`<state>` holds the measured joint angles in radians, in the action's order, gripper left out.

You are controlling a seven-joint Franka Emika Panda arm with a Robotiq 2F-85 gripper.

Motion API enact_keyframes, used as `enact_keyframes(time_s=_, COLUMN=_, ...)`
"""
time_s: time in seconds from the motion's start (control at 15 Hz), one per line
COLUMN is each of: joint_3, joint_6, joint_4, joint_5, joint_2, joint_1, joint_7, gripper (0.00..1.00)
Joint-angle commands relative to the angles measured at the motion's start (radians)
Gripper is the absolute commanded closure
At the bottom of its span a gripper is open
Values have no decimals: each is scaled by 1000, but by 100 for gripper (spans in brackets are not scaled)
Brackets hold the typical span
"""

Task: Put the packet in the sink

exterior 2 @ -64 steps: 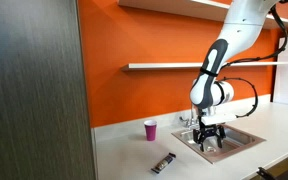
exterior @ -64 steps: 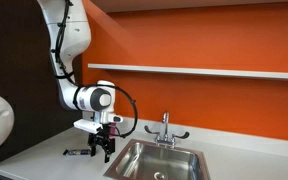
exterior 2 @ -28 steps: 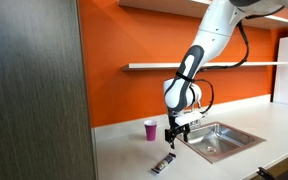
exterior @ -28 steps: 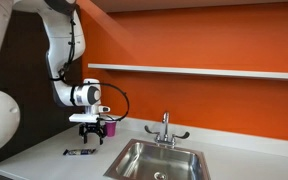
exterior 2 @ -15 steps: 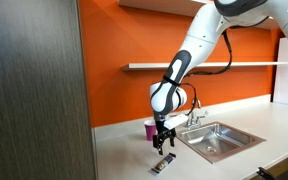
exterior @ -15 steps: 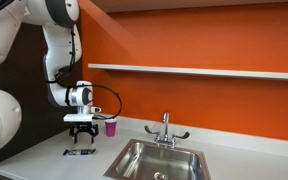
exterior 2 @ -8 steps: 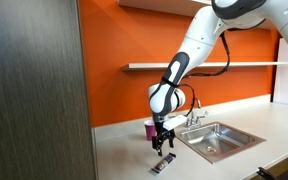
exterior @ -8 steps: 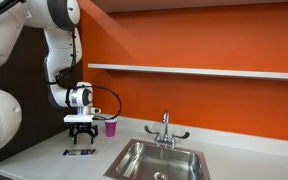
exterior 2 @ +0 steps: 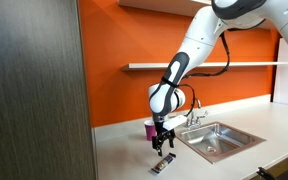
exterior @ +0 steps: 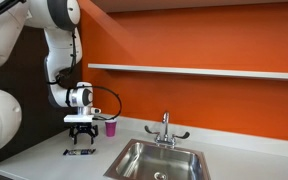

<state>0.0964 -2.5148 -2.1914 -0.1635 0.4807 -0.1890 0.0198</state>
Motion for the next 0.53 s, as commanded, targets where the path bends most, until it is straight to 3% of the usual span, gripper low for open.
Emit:
enact_keyframes(time_s=0.0, joint_3=-13, joint_6=-3, joint_4=-7, joint_5=17, joint_2=-6, joint_1=-13, joint_7=66, gripper=0)
enact_keyframes(time_s=0.47, joint_3=-12, joint_6=27, joint_4=-17, joint_5=86, joint_2=-16, joint_1=-25, joint_7=204, gripper=0)
